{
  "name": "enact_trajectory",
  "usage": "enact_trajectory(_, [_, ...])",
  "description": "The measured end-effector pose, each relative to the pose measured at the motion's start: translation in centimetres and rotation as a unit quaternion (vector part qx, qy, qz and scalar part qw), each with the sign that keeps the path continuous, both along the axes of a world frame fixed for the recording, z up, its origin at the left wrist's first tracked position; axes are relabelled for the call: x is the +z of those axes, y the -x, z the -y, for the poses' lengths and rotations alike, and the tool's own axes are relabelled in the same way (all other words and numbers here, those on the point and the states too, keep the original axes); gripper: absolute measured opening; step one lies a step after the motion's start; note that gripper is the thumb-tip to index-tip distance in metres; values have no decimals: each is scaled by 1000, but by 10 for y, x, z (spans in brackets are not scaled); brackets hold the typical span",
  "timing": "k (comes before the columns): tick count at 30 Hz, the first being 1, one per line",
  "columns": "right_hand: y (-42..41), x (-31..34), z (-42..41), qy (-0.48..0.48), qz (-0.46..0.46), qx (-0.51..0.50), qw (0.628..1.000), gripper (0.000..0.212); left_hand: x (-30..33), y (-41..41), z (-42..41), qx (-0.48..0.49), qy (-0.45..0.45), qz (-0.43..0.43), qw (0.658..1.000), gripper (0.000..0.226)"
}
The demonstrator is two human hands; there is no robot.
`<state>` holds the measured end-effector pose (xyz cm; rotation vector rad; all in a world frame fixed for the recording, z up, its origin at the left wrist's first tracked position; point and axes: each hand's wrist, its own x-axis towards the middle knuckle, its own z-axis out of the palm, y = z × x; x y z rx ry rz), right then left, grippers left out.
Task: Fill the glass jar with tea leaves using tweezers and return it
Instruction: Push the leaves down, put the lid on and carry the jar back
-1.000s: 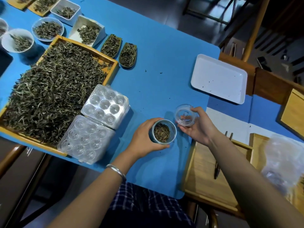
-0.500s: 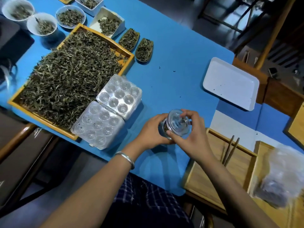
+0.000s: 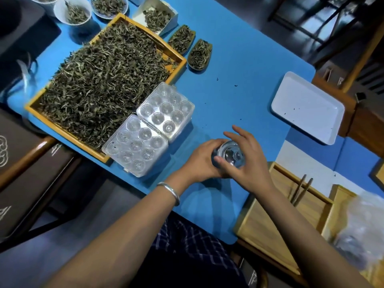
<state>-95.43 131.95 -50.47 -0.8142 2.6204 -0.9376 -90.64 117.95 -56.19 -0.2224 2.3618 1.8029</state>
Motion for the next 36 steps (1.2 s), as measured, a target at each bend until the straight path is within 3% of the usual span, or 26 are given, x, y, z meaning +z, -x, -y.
enact_trajectory(5, [-4,-6,8,21,-32,-28,999,34,0,0,-1,5,-1,-5,1000,64])
enact_trajectory(13, [-4,-14,10,68,1,-46,997,37,-5,1,-1,-3,-5,-8,1000,67])
enact_trajectory(20, [0,-19,9,37,-24,-22,999,35,-9,2,-2,5,3,-23,1000,55])
enact_trajectory(25, [4,-14,3,22,-5,26,999,61,-4,2,0,-11,-2,-7,1000,60])
enact_trajectory(27, [2,-12,-10,69,14,-12,997,72,-1,3,4,-33,-16,2,999,75])
enact_trajectory(29, [-5,-14,-31,113,19,-95,989,69,1,4,7,-52,-25,16,998,88])
enact_trajectory(32, [-21,-27,-60,82,73,-168,980,64,4,6,8,-64,-4,6,998,80])
enact_trajectory(36, [-35,-50,-53,19,173,-128,976,83,4,7,8,-52,-21,11,998,75])
